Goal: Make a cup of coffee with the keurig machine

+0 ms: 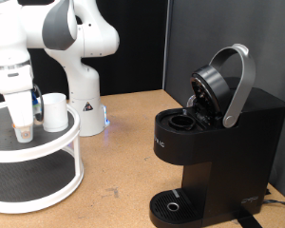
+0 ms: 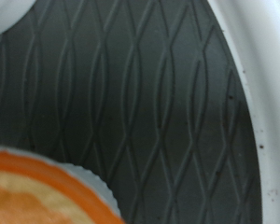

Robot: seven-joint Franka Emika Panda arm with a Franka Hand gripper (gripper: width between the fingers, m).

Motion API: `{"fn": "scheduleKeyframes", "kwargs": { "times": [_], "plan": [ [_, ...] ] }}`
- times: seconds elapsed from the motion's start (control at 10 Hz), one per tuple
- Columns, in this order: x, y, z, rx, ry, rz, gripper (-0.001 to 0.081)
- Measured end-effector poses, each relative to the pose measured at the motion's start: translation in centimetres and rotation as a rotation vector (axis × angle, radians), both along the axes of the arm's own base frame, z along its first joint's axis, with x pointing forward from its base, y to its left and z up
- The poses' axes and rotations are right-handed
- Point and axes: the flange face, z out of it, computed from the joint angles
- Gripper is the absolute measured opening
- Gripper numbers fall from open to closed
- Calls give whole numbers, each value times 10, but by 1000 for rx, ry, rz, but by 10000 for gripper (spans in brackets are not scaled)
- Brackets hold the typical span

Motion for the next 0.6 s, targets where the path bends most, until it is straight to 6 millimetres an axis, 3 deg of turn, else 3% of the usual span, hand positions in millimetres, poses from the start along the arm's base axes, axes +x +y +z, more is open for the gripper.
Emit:
{"fn": "scheduleKeyframes", "kwargs": {
  "times": [0.4,0.5,0.6],
  "plan": [
    [-3,2,-2,14,27,12,803],
    [-4,2,-3,19,33,17,712],
    [-4,3,-3,22,36,18,712]
  ]
}}
